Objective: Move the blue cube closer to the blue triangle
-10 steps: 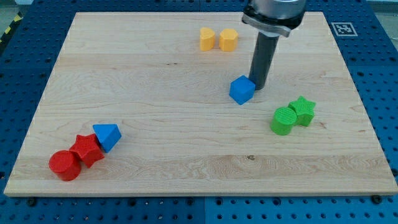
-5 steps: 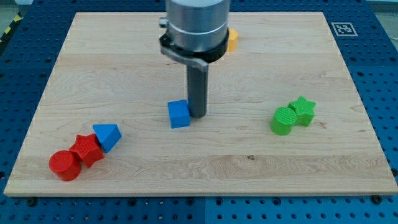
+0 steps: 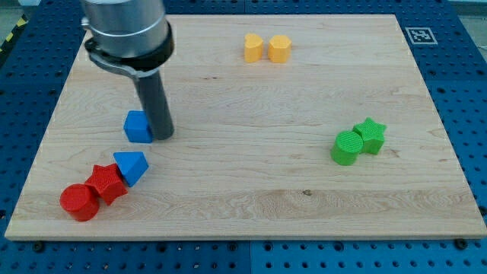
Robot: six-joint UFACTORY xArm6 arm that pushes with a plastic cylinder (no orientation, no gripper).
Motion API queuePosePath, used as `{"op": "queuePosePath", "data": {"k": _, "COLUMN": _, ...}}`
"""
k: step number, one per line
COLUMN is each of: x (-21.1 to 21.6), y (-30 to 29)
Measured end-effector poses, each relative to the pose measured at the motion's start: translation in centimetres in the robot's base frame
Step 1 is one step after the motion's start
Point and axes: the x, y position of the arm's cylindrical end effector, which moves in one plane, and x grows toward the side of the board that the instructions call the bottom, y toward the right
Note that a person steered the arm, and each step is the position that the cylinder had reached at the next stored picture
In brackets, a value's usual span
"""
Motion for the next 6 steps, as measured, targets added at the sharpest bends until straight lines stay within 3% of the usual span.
{"op": "queuePosePath", "data": {"k": 2, "x": -3.8, "y": -2.0}}
{"op": "queuePosePath", "data": {"k": 4, "x": -4.5, "y": -7.1}}
{"op": "queuePosePath", "data": {"k": 6, "x": -4.5, "y": -8.4}}
